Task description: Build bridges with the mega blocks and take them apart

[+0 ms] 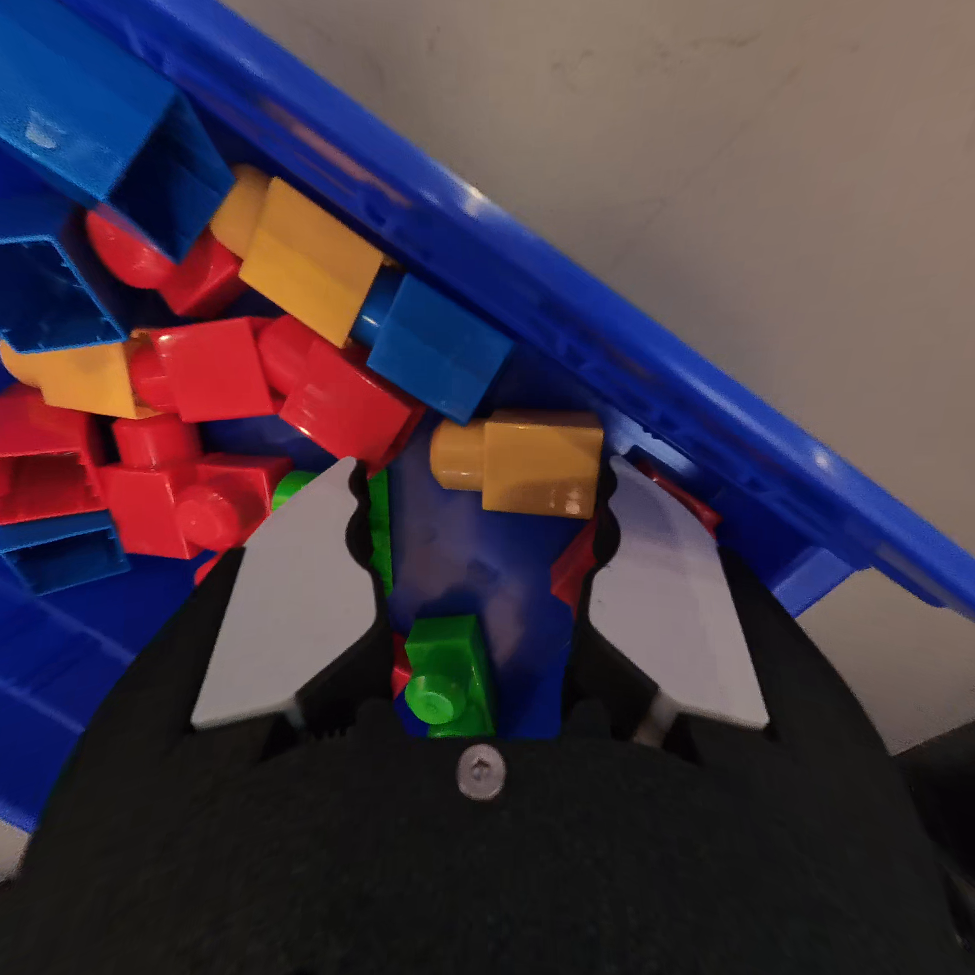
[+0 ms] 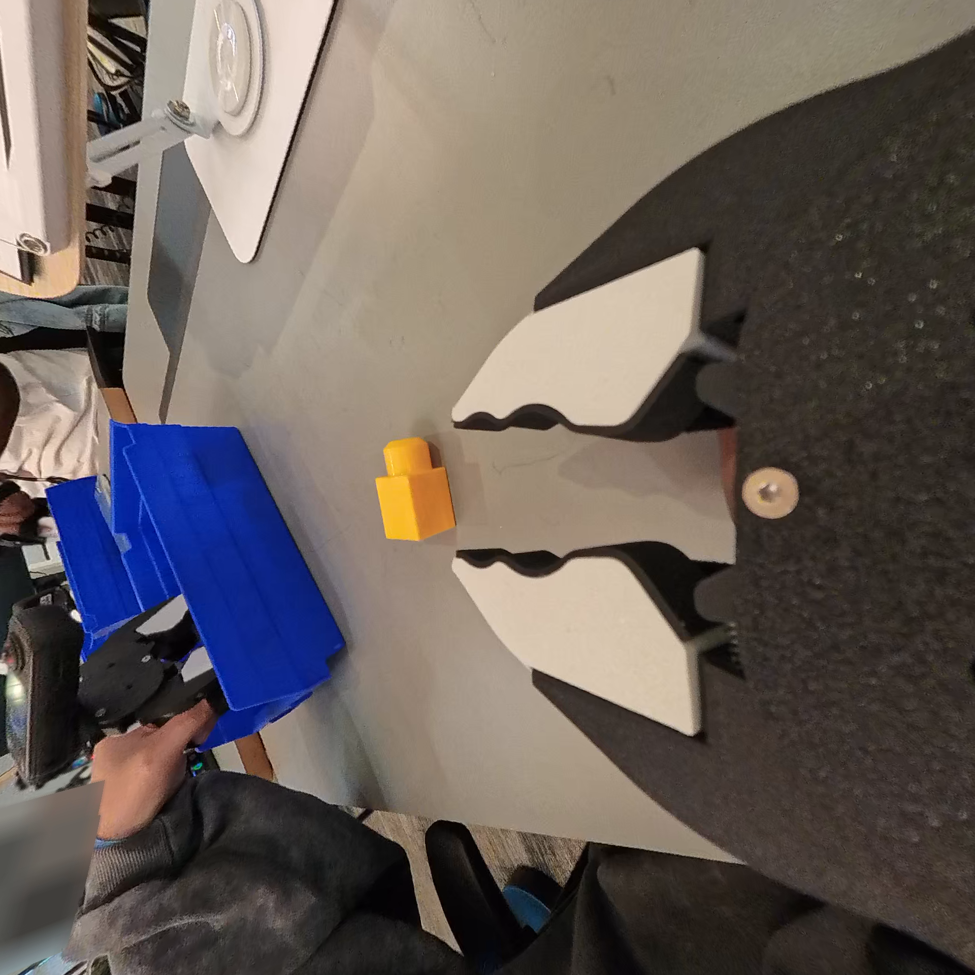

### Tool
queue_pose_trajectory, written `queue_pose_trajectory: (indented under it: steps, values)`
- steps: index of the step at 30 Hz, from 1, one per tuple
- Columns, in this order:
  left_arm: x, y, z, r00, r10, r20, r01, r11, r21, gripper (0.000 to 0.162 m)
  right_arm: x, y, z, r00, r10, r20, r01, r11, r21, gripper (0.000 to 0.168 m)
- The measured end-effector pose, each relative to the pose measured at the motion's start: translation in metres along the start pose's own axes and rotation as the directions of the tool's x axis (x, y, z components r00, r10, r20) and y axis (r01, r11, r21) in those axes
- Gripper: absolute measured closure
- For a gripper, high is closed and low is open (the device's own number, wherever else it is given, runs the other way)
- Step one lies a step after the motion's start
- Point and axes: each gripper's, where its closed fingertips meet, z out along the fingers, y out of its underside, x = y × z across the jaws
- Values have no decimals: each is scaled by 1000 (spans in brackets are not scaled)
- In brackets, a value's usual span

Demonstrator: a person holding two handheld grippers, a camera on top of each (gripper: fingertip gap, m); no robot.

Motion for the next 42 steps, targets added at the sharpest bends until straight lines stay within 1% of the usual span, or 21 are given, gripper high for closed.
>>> queue_pose_trajectory:
  steps: [4,6,8,11,14,15,17,18,20,22,24,26,28,29,31,33,35,38,42]
  values:
    - [0,5,-4,1000,-19,-21,19,999,-38,80,-1,0,-3,1000,7,6,-8,1000,6,125]
    - [3,6,-7,1000,0,-22,-1,999,-39,81,-1,0,-4,1000,9,7,-9,1000,8,125]
    - [12,7,-7,998,28,-53,-30,999,-44,94,-2,1,-4,1000,8,9,-8,1000,7,125]
    - [14,9,3,997,57,-50,-60,995,-78,95,-3,2,-3,1000,3,14,-3,1000,-8,125]
    - [11,10,13,996,39,-77,-46,995,-93,98,-4,3,-2,1000,-3,15,3,1000,-16,125]
    - [11,9,13,995,25,-92,-33,996,-87,99,-4,3,-2,1000,-2,16,2,1000,-16,126]
    - [7,12,11,996,49,-79,-57,993,-100,99,-4,3,-2,1000,2,18,-2,1000,-16,126]
    - [5,14,6,995,71,-70,-78,991,-109,99,-4,3,-2,1000,4,19,-4,1000,-17,126]
    - [4,12,-14,993,109,-53,-113,990,-84,99,-4,3,-2,1000,5,19,-5,1000,-15,126]
    - [4,6,-45,990,135,-35,-137,990,-41,99,-4,2,-2,1000,2,19,-2,1000,-10,127]
    - [12,-10,-79,978,208,-7,-208,978,26,99,-4,2,-2,1000,2,21,-2,1000,-10,127]
    - [33,-35,-108,940,341,19,-341,934,110,99,-4,2,-3,1000,4,24,-4,1000,-8,126]
    - [58,-62,-121,877,480,36,-479,862,166,99,-6,2,-4,1000,9,30,-9,1000,0,126]
    - [71,-75,-121,839,543,40,-541,822,176,100,-6,1,-6,999,10,34,-10,1000,6,126]
    - [89,-95,-106,757,652,34,-650,747,142,99,-7,0,-10,999,6,36,-7,1000,25,126]
    - [99,-112,-78,684,729,10,-727,682,81,99,-8,-2,-13,999,5,44,-7,999,47,126]
    - [107,-125,-47,629,776,-38,-775,630,40,99,-8,-5,-15,998,17,54,-20,998,63,126]
    - [116,-142,-9,580,809,-100,-810,585,39,99,-5,-5,-17,998,30,55,-34,997,69,126]
    - [125,-156,22,546,827,-131,-824,559,92,99,-3,-4,-16,998,34,48,-37,997,65,127]
